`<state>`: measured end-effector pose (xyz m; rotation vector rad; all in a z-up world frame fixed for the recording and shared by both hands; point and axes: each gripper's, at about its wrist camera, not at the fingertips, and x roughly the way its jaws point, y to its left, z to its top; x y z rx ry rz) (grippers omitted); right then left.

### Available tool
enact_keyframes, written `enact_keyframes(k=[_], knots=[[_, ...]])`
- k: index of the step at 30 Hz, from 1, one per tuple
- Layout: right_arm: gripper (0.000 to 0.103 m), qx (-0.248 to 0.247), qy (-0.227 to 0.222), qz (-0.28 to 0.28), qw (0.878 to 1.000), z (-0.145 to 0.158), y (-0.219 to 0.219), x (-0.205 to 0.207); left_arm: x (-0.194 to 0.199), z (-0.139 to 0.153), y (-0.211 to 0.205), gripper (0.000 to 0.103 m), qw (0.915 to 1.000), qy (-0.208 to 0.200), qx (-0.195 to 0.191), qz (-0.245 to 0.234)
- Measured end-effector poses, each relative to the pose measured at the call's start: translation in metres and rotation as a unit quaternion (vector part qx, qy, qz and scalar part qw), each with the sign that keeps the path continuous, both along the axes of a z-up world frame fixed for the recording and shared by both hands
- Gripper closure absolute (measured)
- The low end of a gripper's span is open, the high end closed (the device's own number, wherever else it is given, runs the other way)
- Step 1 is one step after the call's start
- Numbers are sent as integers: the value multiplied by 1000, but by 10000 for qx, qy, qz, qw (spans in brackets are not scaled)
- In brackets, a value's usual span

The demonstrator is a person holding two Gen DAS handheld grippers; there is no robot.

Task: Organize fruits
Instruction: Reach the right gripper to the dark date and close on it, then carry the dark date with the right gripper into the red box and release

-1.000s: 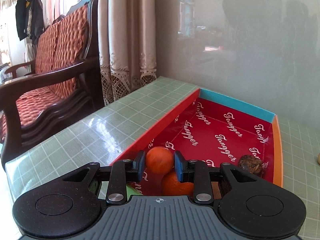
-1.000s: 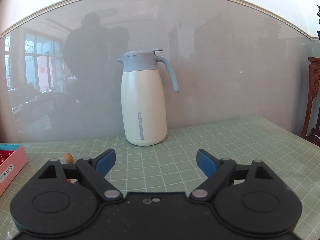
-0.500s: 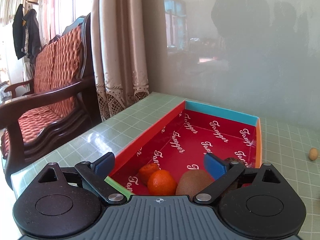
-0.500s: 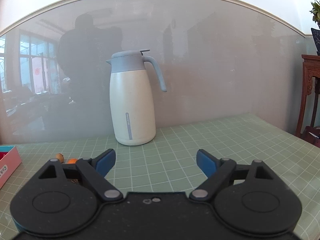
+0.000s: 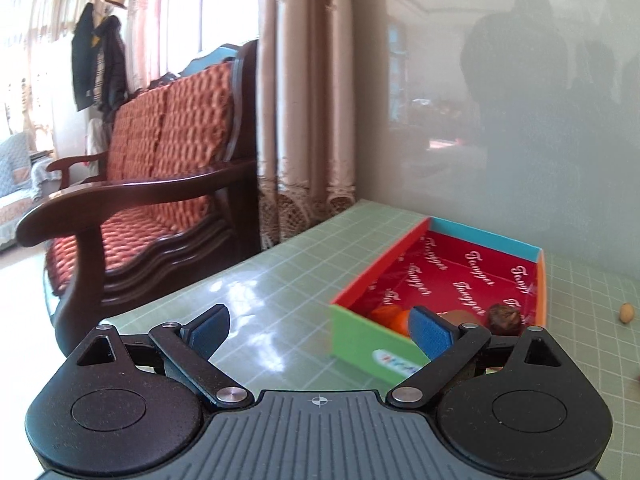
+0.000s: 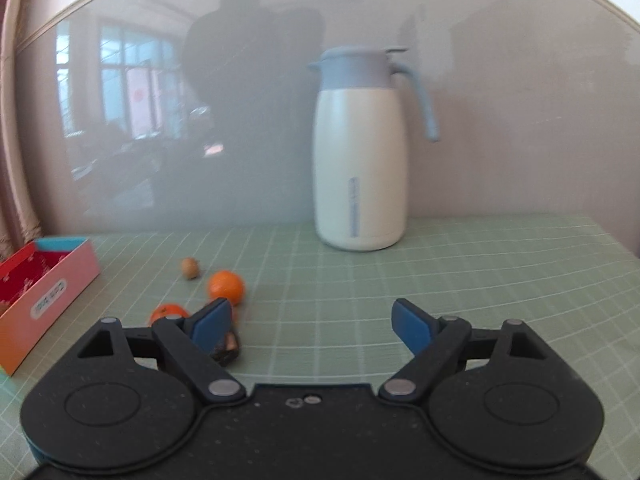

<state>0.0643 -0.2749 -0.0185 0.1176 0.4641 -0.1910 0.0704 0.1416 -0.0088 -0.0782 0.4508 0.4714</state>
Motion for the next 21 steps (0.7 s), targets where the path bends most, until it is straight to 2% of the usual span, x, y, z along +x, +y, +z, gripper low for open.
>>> enact_keyframes(k=[4, 8, 11, 14, 17, 19, 21], knots=[[18, 92, 400, 418, 9983, -11, 17, 27, -15, 0, 12, 7, 9998, 42, 136, 124], [25, 180, 686, 688, 9951, -18, 30, 51, -28, 2, 23, 7, 9992, 10, 315, 238], [28, 117, 911, 654, 9936, -24, 34, 67, -40, 3, 34, 7, 9986, -27, 330, 407], [31, 265, 1103, 722, 9909, -33, 34, 77, -47, 1, 46, 7, 9982, 16, 275, 538], [34, 151, 1303, 694, 9889, -40, 36, 83, -49, -2, 55, 7, 9983, 77, 183, 546], [51, 366, 1325, 789, 9874, -43, 34, 84, -49, -4, 58, 7, 9986, 117, 171, 496], [60, 374, 1302, 869, 9870, -42, 38, 84, -50, -5, 58, 7, 9988, 148, 159, 435]])
